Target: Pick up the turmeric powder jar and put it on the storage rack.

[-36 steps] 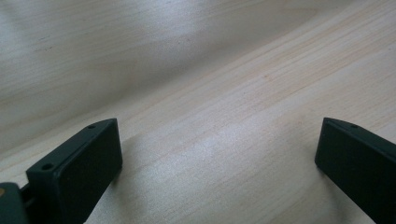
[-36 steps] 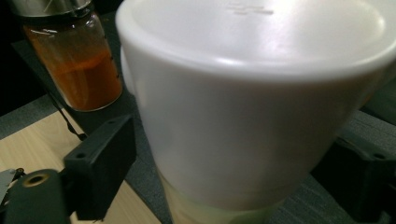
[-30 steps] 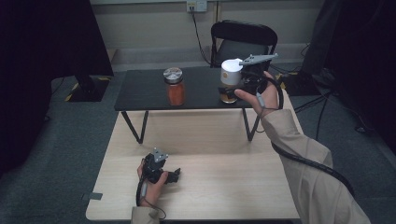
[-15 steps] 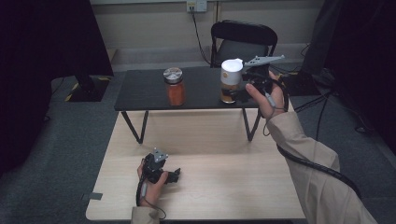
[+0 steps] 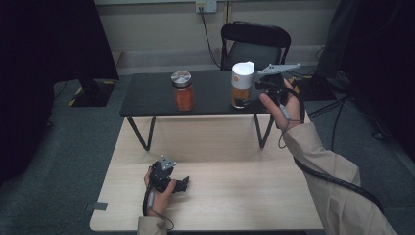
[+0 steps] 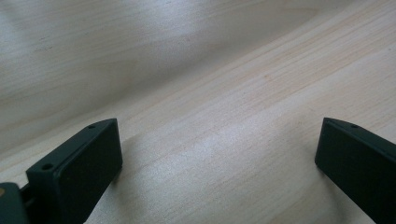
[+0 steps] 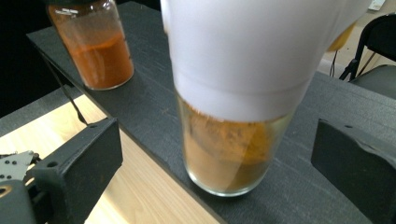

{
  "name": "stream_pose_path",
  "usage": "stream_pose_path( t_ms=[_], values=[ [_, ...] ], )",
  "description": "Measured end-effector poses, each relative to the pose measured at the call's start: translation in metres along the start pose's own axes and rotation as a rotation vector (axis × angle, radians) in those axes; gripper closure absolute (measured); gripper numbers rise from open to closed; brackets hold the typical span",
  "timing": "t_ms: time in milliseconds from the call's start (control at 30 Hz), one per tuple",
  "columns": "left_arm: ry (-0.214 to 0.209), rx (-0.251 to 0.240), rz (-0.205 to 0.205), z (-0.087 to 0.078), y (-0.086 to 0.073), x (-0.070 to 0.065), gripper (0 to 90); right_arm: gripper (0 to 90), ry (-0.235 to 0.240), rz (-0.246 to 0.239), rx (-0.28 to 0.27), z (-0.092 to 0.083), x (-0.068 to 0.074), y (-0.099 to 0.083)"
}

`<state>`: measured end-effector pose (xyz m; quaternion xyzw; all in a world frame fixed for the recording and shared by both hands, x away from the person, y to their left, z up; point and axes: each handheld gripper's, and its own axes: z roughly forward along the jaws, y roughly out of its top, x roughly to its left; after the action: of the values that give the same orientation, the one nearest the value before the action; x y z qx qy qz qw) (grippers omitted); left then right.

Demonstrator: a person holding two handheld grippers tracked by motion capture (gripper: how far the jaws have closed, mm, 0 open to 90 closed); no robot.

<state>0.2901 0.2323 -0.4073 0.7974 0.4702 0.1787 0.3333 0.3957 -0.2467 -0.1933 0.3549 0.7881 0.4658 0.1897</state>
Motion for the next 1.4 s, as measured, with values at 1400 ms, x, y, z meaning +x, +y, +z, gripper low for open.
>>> stream_pose_path(
  t_ms=[1400],
  values=[
    [0.000,-0.001,0.000,0.000,0.000,0.000,0.0,0.8,0.065,0.014,-0.024,-0.025,0.002,-0.047]
  ],
)
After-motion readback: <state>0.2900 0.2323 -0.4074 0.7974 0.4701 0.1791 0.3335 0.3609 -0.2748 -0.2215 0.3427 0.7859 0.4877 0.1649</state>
